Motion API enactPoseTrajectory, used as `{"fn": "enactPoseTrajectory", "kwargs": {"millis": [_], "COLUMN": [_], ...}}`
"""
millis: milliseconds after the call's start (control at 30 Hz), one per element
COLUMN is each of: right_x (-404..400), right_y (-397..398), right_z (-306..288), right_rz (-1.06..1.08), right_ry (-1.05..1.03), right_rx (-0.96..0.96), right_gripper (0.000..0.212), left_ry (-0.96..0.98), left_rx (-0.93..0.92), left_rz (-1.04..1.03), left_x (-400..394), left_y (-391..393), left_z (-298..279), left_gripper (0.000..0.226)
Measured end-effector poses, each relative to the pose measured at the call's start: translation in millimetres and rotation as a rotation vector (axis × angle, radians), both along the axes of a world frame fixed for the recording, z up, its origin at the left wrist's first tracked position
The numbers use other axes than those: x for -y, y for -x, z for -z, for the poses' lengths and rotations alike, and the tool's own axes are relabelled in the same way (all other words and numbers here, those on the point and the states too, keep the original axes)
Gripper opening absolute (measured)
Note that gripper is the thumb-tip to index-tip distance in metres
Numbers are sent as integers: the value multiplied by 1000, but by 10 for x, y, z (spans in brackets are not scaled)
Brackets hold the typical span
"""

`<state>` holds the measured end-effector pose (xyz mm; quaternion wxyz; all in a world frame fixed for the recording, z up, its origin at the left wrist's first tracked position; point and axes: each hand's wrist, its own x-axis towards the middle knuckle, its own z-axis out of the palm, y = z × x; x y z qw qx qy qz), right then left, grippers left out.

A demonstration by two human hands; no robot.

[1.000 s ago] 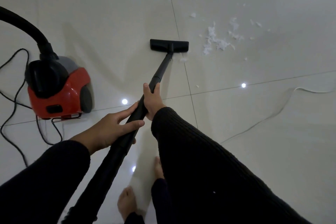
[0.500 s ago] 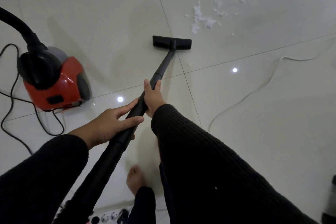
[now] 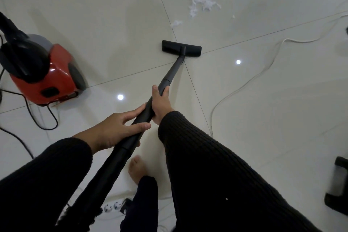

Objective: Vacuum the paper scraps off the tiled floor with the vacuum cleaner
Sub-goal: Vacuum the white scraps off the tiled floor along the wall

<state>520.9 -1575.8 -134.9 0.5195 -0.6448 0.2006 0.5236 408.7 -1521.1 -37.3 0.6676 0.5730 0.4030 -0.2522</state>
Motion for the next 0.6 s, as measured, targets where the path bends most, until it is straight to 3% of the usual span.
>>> {"fn": "enactPoseTrajectory", "kwargs": {"millis": [600], "right_x": [-60], "right_y": [-1144], "right_z": [450], "right_rz": [-181], "right_ry": [-4], "right_rx": [55], "right_gripper": [71], "left_ry": [-16], "left_rx": [20], "left_rz": [-143], "left_x": [154], "left_y": [-1011], "left_z": [433], "left_gripper": [66]}}
